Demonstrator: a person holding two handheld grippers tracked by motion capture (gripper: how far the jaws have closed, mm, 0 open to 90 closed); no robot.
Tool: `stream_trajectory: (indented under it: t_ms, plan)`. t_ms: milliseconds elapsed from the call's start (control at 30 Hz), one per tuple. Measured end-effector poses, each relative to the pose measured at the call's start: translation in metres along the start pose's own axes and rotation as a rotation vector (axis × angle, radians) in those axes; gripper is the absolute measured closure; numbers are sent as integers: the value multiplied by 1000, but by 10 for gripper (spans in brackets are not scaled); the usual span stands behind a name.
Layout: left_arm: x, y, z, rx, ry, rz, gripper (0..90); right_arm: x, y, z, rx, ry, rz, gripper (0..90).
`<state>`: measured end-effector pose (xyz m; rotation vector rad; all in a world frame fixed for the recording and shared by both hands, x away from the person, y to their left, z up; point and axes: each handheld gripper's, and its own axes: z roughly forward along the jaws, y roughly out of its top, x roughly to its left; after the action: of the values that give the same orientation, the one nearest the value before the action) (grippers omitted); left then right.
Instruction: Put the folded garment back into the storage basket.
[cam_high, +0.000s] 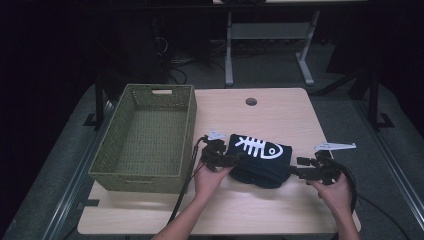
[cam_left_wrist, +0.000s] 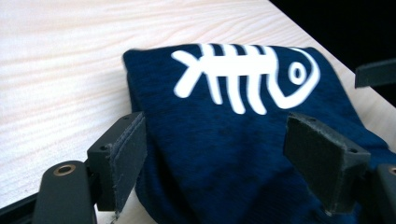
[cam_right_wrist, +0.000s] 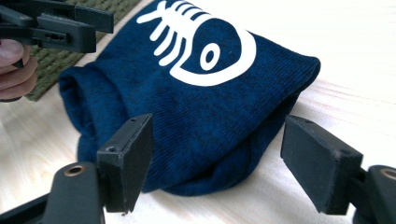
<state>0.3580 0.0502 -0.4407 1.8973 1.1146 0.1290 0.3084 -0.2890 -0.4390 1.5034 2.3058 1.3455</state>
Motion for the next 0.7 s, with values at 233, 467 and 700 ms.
stream_trajectory:
  t_ms: [233,467,700]
  plan:
    - [6,-3,14,52,44,25,214,-16,2,19,44,17,65,290]
    - [12,-4,24,99,25,-14,233,-20,-1,33,52,41,101,294]
    - [17,-7,26,116,-24,-32,293,-18,-2,41,55,-5,101,364]
